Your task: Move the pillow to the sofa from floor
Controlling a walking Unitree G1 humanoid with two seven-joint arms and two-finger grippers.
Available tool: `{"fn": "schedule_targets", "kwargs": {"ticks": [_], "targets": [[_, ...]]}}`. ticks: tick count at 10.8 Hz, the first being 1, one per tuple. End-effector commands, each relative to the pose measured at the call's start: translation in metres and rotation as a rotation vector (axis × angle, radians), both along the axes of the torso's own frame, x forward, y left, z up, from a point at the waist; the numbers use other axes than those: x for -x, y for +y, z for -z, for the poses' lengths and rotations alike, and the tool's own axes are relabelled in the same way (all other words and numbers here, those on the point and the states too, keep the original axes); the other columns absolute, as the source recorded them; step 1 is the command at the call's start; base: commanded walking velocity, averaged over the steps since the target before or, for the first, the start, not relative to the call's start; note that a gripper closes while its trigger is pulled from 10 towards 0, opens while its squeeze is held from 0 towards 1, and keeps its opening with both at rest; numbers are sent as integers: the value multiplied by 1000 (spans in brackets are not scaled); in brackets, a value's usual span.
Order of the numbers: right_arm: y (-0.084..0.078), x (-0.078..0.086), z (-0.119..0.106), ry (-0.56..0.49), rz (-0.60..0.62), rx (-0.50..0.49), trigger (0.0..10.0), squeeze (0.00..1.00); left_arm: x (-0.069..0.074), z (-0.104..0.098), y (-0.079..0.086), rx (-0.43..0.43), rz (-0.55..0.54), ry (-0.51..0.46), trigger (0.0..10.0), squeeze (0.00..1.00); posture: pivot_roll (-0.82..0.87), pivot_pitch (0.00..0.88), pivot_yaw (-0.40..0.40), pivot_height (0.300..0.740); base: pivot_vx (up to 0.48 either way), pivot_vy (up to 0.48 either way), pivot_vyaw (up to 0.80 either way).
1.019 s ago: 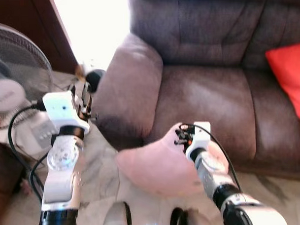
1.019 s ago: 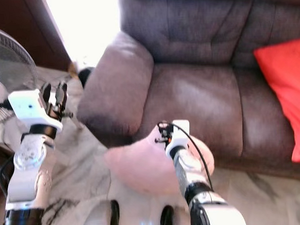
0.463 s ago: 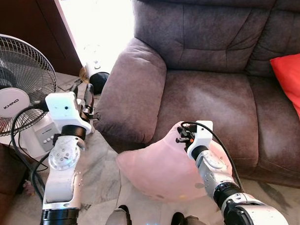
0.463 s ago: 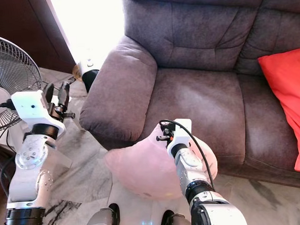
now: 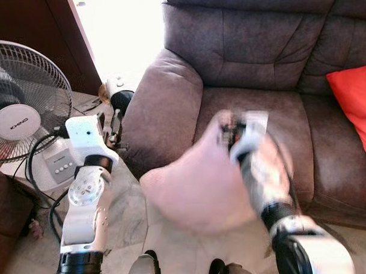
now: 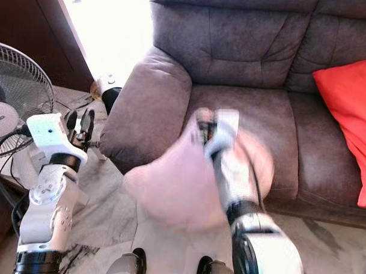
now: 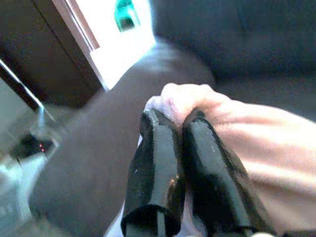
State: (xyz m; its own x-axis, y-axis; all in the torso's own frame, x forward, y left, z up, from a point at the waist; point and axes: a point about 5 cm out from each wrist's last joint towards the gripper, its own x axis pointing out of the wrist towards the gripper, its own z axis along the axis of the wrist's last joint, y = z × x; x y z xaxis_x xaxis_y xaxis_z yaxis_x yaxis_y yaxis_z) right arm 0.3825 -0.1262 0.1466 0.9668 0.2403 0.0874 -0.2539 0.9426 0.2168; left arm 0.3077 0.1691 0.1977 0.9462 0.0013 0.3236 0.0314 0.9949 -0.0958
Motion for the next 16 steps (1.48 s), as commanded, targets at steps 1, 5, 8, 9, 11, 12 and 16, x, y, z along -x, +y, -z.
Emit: {"fn": "schedule_targets", "kwargs": {"ticks": [1, 5, 8, 9, 11, 12, 16], "targets": [[3, -9, -48, -178, -10, -23, 10000, 0, -2, 5, 0, 29, 7, 34, 10000, 0, 221, 133, -18, 740, 0, 0, 0], [11, -6, -44, -146, -45, -15, 10000, 0, -8, 46, 2, 259, 54, 303, 10000, 0, 225, 113, -10, 740, 0, 0, 0], [11, -5, -46, -147, -47, -18, 10000, 0, -4, 84, 7, 445, 150, 506, 10000, 1000, 220, 102, -5, 740, 0, 0, 0], [11, -5, -47, -147, -46, -19, 10000, 0, -7, 91, 9, 467, 137, 540, 10000, 1000, 218, 97, -4, 740, 0, 0, 0], [10, -5, -50, -152, -46, -20, 10000, 0, -12, 104, 14, 591, 105, 585, 10000, 1000, 210, 97, -5, 740, 0, 0, 0], [8, -5, -53, -155, -39, -23, 10000, 0, -14, 109, 17, 611, 88, 600, 10000, 1000, 210, 110, -8, 740, 0, 0, 0], [16, -3, -98, -268, -78, -80, 10000, 0, -16, 114, 22, 601, 49, 626, 10000, 0, 201, 136, -10, 740, 0, 0, 0]]}}
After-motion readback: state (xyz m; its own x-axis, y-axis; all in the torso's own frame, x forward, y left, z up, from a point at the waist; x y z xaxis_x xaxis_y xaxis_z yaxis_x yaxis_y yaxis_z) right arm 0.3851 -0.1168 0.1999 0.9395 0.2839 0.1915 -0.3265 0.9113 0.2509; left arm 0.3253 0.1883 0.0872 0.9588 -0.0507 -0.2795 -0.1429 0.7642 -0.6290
